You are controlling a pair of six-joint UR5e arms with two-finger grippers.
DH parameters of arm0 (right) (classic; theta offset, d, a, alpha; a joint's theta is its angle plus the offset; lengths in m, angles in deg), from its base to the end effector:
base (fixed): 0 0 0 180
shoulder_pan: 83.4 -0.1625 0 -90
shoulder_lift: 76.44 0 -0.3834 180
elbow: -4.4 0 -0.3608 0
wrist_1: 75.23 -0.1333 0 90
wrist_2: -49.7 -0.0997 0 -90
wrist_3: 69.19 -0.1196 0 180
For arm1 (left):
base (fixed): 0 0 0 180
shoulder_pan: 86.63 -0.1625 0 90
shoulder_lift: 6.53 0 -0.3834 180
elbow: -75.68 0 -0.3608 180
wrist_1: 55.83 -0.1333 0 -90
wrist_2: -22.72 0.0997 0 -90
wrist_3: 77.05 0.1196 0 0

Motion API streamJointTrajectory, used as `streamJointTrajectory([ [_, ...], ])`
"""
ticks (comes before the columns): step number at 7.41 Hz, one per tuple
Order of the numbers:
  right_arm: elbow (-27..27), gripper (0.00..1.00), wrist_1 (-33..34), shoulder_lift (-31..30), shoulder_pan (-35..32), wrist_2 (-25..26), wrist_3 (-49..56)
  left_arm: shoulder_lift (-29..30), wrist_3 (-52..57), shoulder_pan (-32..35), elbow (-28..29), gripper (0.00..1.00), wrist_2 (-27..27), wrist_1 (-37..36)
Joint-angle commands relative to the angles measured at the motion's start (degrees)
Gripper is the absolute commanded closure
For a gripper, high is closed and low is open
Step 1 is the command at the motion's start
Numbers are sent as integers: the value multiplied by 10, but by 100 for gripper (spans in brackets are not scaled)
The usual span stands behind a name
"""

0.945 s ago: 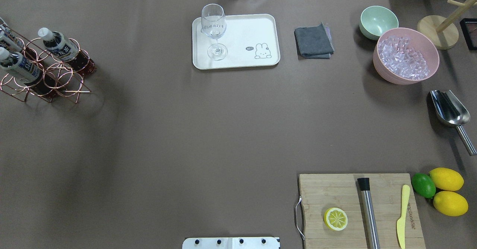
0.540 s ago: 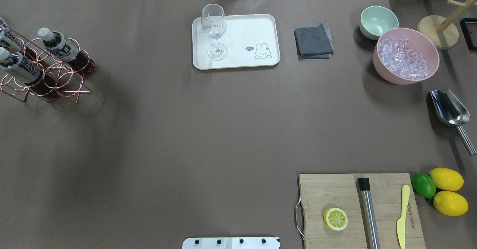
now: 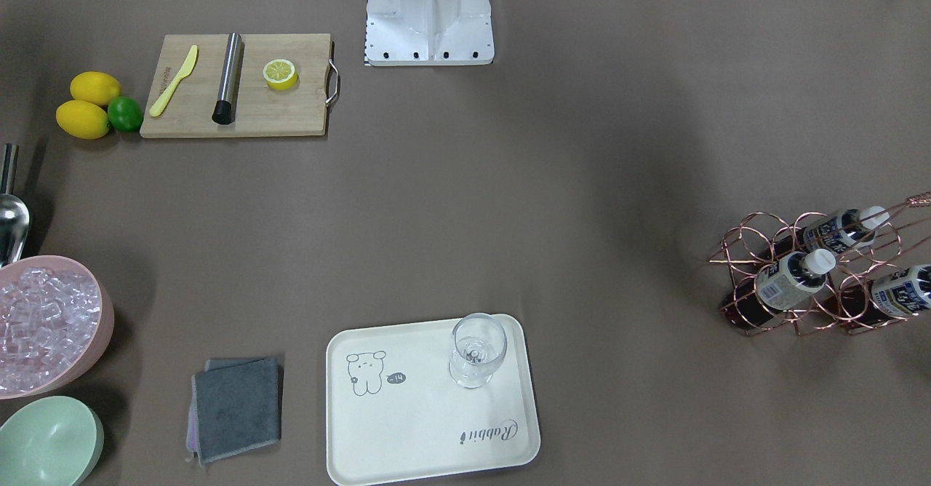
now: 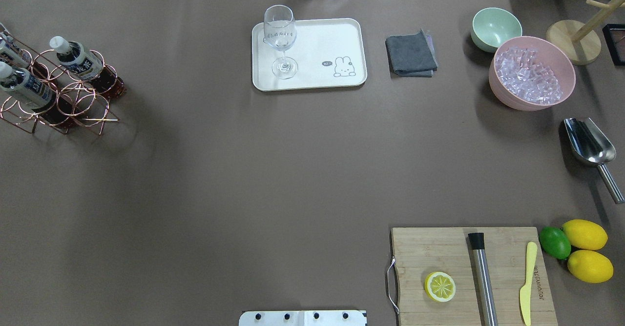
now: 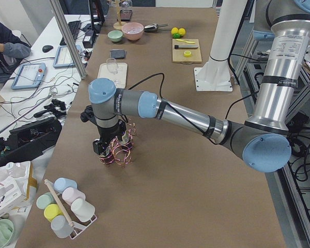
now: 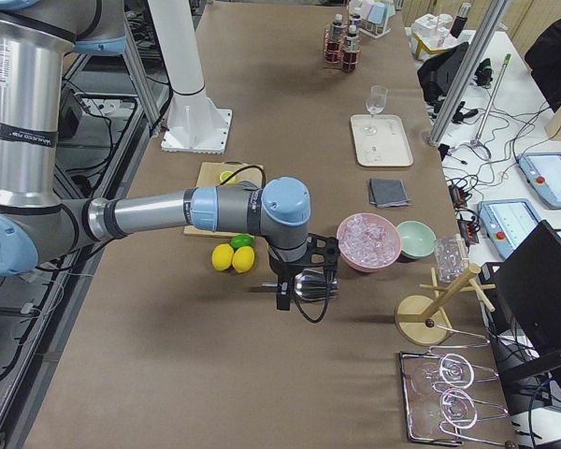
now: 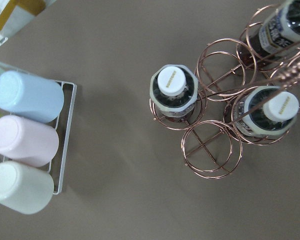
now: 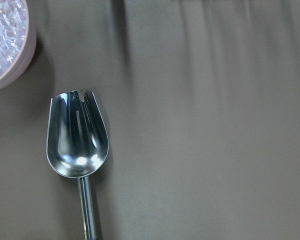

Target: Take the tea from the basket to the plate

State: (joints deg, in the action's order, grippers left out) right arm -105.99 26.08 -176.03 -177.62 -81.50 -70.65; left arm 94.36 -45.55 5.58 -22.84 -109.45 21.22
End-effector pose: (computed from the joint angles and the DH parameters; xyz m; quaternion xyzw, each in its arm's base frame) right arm 0.0830 -0.3844 0.5638 0.0043 -0.3518 0.0479 0.9348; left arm -0.0731 -0.5193 0.4960 0.1545 0.3285 0.2551 0.8962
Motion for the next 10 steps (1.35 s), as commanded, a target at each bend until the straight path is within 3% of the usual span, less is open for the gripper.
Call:
streamJointTrajectory([
  [1, -9, 0, 0, 4, 0, 0, 0, 8, 178, -4, -26, 2, 5, -3],
  [5, -4, 0, -1, 4, 0, 0, 0, 25, 394, -39, -33, 2, 2, 2],
  [10, 13, 0, -1, 9, 1, -20, 14, 71, 398, -72, -5, 3, -2, 2],
])
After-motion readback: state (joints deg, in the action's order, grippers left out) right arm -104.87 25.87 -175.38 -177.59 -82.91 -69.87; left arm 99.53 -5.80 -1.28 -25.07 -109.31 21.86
